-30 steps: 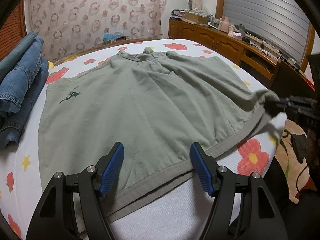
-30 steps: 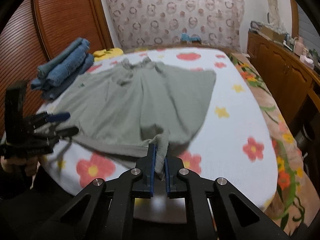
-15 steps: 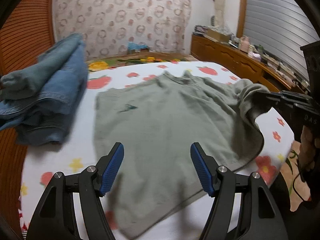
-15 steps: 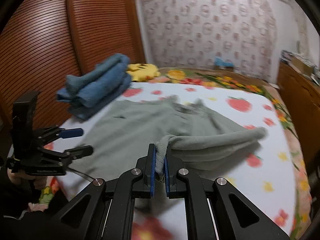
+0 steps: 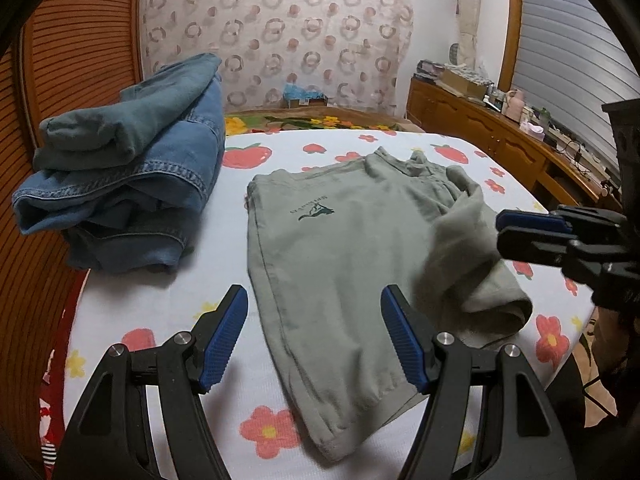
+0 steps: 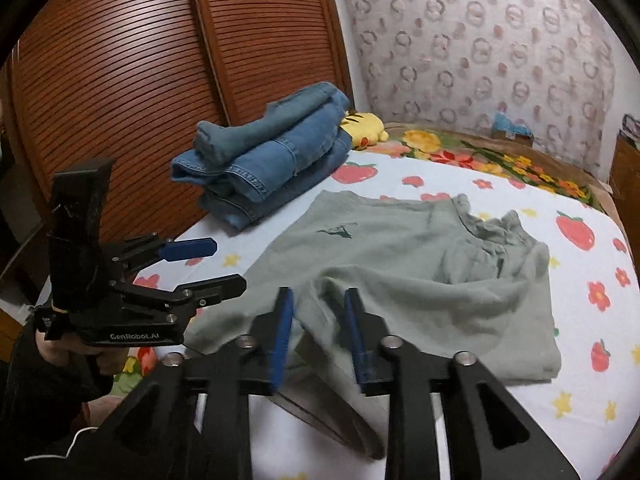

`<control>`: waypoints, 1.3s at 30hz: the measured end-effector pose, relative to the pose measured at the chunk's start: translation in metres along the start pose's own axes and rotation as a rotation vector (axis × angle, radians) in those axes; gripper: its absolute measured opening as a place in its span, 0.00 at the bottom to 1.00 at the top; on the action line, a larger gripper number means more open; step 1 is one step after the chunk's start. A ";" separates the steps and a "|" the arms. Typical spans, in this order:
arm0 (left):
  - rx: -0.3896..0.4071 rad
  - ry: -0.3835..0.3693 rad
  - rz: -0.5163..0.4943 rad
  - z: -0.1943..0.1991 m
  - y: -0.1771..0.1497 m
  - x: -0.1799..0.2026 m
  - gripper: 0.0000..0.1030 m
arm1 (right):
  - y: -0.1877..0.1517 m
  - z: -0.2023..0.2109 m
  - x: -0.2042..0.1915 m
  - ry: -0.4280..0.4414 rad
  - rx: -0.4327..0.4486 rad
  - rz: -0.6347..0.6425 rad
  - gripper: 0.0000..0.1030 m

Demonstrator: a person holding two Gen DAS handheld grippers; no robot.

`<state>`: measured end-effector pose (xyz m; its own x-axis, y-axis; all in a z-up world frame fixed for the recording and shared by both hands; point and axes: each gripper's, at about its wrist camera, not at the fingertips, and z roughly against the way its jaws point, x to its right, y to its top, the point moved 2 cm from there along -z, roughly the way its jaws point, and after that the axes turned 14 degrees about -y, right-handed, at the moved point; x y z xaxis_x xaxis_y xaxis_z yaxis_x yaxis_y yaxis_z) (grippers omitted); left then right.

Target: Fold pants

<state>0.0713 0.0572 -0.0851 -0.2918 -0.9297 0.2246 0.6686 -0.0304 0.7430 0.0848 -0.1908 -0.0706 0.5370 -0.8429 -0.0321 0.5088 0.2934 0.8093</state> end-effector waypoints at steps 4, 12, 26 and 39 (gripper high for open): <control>-0.007 -0.020 -0.015 -0.005 0.001 0.008 0.68 | 0.005 0.013 0.003 -0.040 0.017 -0.015 0.32; -0.028 -0.071 -0.044 -0.020 0.007 0.021 0.68 | -0.009 0.021 0.045 -0.175 -0.009 -0.087 0.33; -0.094 -0.117 -0.065 -0.040 0.010 0.025 0.50 | -0.023 0.004 0.084 -0.329 -0.132 -0.136 0.40; -0.161 -0.121 -0.071 -0.053 0.005 0.024 0.37 | -0.021 -0.015 0.091 -0.302 -0.181 -0.158 0.40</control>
<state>0.1037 0.0157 -0.1098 -0.4156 -0.8727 0.2562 0.7410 -0.1614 0.6518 0.1331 -0.2673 -0.0988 0.2341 -0.9710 0.0482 0.6945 0.2017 0.6906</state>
